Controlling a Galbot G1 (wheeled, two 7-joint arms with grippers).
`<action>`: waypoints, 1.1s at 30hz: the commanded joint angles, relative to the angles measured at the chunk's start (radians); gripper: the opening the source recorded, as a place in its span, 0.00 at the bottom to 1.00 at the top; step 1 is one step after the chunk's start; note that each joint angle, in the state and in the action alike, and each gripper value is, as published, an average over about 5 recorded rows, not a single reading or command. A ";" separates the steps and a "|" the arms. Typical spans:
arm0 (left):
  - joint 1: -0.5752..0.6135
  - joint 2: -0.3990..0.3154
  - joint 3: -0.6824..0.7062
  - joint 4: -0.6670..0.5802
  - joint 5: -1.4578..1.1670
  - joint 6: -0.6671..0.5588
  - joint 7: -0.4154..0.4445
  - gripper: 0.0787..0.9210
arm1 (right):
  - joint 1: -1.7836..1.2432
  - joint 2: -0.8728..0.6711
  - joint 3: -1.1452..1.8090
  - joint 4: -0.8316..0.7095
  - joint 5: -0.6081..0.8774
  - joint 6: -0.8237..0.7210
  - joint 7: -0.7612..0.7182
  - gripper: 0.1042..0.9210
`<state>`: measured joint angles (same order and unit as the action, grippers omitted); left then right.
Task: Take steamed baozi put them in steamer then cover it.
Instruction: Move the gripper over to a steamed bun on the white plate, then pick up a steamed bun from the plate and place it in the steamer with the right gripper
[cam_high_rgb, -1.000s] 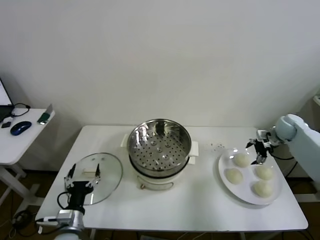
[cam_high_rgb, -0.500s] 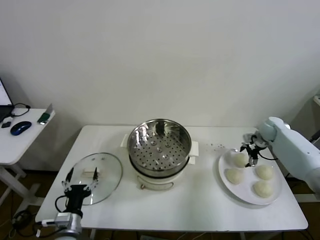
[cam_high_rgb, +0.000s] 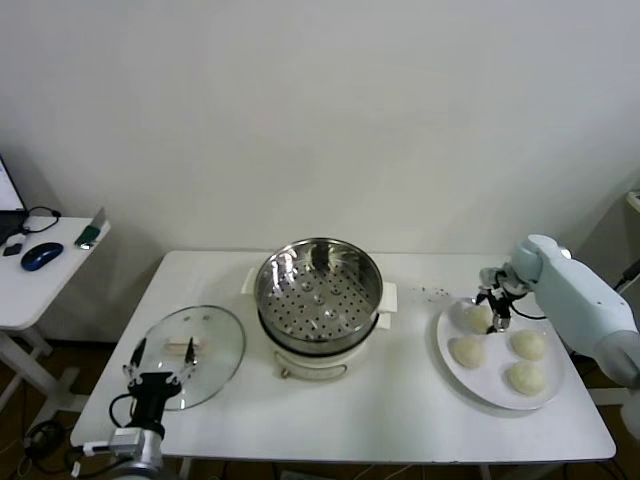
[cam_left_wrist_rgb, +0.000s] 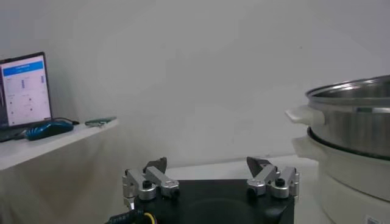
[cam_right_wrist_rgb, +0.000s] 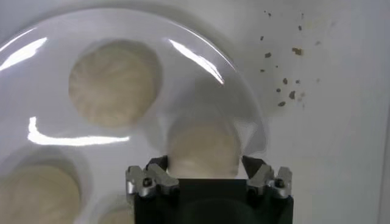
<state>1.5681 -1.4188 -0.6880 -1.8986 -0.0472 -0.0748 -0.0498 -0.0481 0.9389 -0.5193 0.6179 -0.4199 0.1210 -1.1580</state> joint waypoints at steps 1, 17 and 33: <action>0.004 -0.001 -0.002 -0.001 0.000 -0.001 -0.001 0.88 | 0.002 0.012 0.002 -0.013 -0.010 0.007 -0.006 0.75; 0.025 0.002 -0.005 -0.015 0.005 0.000 -0.003 0.88 | 0.418 -0.056 -0.489 0.220 0.252 0.150 -0.043 0.71; 0.063 0.018 0.021 -0.017 0.011 -0.003 0.005 0.88 | 0.762 0.262 -0.758 0.321 0.396 0.410 -0.067 0.73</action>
<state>1.6207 -1.4095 -0.6761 -1.9154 -0.0388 -0.0768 -0.0461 0.5521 1.0557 -1.1399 0.8860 -0.0681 0.4058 -1.2193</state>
